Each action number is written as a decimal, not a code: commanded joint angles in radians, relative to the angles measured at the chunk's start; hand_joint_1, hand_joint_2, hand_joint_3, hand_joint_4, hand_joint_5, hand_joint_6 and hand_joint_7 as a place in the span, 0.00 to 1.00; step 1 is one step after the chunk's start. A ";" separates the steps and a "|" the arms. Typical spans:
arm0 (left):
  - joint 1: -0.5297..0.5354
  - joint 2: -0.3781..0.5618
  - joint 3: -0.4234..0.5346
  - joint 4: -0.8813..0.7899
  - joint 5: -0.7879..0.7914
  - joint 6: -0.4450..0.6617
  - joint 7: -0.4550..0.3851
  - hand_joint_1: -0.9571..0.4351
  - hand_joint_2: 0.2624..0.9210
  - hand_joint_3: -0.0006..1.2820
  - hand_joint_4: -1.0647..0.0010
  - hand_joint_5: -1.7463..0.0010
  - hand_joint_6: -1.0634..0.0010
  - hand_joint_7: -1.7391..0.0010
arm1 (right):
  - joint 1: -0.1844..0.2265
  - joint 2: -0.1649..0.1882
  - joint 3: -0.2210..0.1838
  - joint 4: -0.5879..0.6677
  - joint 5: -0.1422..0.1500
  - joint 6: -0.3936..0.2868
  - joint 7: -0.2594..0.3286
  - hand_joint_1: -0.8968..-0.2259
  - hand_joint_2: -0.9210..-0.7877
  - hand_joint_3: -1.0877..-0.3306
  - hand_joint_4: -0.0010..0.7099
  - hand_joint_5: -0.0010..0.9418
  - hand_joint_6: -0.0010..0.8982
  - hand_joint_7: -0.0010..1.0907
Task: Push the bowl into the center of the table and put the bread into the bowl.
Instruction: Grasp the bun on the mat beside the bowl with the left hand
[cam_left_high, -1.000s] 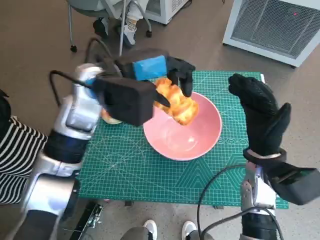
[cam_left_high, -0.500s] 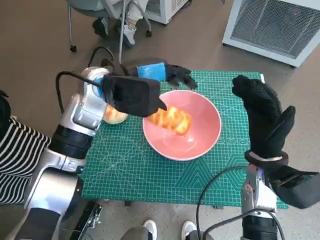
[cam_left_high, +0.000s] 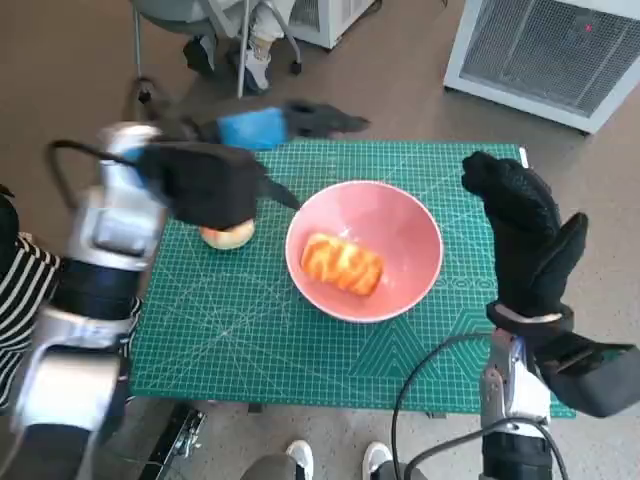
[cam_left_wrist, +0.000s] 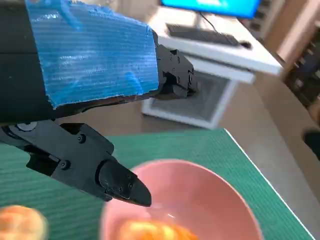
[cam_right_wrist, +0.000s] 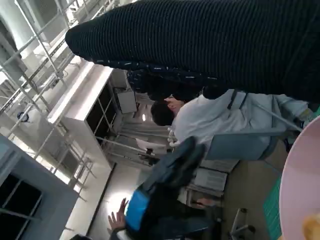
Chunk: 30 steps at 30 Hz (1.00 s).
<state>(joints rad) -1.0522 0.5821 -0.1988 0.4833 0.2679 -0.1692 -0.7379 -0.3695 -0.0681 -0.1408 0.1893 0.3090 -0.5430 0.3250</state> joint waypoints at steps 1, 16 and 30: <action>0.010 0.058 0.024 0.028 0.009 0.017 0.007 0.43 0.78 0.00 0.98 1.00 0.80 1.00 | 0.026 0.004 0.002 0.012 -0.007 0.017 -0.005 0.28 0.00 0.48 0.24 0.01 0.11 0.37; -0.050 0.120 -0.032 0.259 0.119 -0.015 0.047 0.49 0.72 0.00 0.97 1.00 0.79 1.00 | 0.029 -0.002 0.000 0.006 0.013 0.038 0.010 0.29 0.00 0.48 0.24 0.00 0.11 0.37; -0.135 0.043 -0.113 0.647 0.200 -0.042 0.116 0.50 0.71 0.00 0.96 1.00 0.79 1.00 | 0.023 -0.008 0.008 -0.009 0.010 0.038 0.026 0.29 0.00 0.48 0.25 0.00 0.11 0.38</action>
<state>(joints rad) -1.1603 0.6533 -0.2898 1.0528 0.4438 -0.2002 -0.6414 -0.3641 -0.0711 -0.1340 0.1807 0.3137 -0.5160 0.3408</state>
